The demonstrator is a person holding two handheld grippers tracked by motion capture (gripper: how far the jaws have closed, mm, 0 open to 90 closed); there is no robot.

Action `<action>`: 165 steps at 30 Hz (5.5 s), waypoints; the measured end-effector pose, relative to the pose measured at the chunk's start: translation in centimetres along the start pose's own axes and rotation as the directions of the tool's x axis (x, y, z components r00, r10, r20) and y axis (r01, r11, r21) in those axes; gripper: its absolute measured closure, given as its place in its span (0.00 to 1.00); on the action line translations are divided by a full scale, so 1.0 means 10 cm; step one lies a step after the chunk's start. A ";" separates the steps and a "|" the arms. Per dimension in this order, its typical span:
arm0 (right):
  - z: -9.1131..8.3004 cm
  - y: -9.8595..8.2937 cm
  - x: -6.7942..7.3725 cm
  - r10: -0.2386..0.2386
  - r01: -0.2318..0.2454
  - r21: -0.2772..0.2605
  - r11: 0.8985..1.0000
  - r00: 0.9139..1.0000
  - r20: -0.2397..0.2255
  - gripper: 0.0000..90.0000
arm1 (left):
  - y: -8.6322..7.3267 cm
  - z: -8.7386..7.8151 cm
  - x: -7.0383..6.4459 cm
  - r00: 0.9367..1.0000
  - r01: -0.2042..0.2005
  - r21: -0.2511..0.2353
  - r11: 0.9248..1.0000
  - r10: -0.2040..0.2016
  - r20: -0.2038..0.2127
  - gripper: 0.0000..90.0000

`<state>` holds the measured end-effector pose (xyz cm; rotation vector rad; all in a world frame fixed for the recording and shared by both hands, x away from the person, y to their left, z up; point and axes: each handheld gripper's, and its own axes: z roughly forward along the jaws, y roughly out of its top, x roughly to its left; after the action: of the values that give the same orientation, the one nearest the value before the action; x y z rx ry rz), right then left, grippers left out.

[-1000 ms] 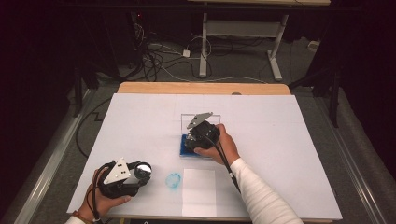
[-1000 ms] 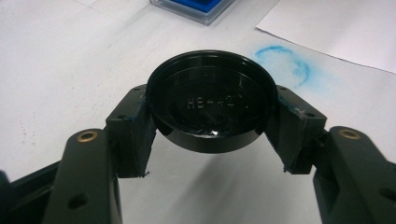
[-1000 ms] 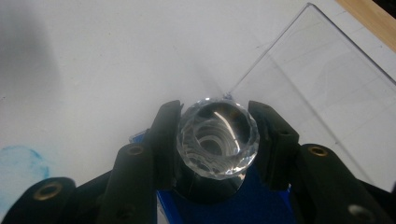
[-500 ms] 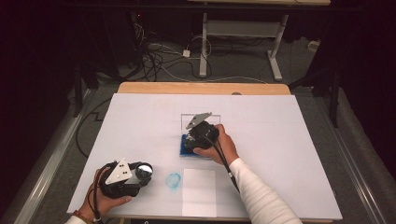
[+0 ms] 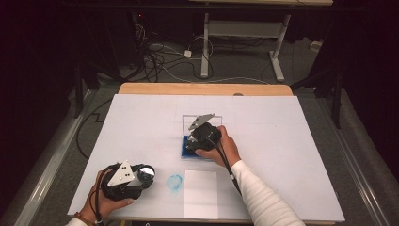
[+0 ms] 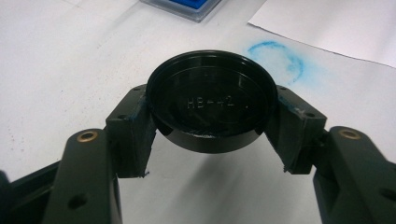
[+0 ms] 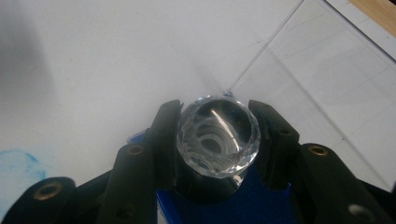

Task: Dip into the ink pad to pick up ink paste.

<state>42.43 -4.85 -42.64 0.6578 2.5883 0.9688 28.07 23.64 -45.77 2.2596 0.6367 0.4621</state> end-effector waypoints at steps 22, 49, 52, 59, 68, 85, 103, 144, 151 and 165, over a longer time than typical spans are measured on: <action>0.00 0.01 0.05 -0.016 0.016 0.017 1.000 0.999 0.029 0.63 | 0.01 0.02 -0.01 1.000 -0.009 0.008 1.000 0.009 0.012 0.41; -0.42 0.15 -0.04 -0.007 0.009 -0.039 0.999 0.999 0.054 0.63 | 0.01 -0.01 0.02 1.000 0.003 -0.006 1.000 -0.003 0.009 0.41; -0.51 0.14 -0.06 -0.001 0.003 -0.042 0.999 0.998 0.059 0.63 | 0.01 -0.02 0.02 1.000 0.003 -0.007 1.000 -0.003 0.006 0.41; -0.59 0.10 -0.07 -0.007 0.009 -0.037 0.999 0.998 0.070 0.63 | 0.01 -0.02 0.03 1.000 0.002 -0.010 1.000 -0.002 0.002 0.41; -0.52 -0.07 -0.12 0.014 -0.015 0.005 1.000 0.997 0.077 0.63 | 0.01 -0.02 0.02 1.000 -0.002 -0.005 1.000 0.002 0.001 0.41; -0.36 -0.26 -0.19 0.043 -0.047 0.052 0.998 0.997 0.069 0.63 | 0.01 -0.01 0.02 1.000 -0.007 0.007 1.000 0.007 0.004 0.41; -0.32 -0.32 -0.20 0.064 -0.067 0.048 0.997 0.996 0.056 0.63 | 0.01 0.01 0.01 1.000 -0.009 0.014 1.000 0.009 0.005 0.41; -0.32 -0.36 -0.20 0.078 -0.079 0.035 0.996 0.996 0.049 0.63 | 0.01 0.01 -0.01 1.000 -0.013 0.016 1.000 0.013 0.013 0.41; -0.33 -0.36 -0.20 0.073 -0.075 0.031 0.997 0.996 0.049 0.63 | 0.01 0.00 0.00 1.000 -0.010 0.014 1.000 0.010 0.010 0.41; -0.63 -0.39 -0.15 0.074 -0.072 -0.088 0.994 0.997 0.021 0.63 | 0.02 -0.01 0.01 1.000 -0.007 0.011 1.000 0.007 -0.004 0.41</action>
<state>39.80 -11.60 -40.52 0.7403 2.5010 1.0833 28.12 23.61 -45.54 2.2727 0.6346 0.4675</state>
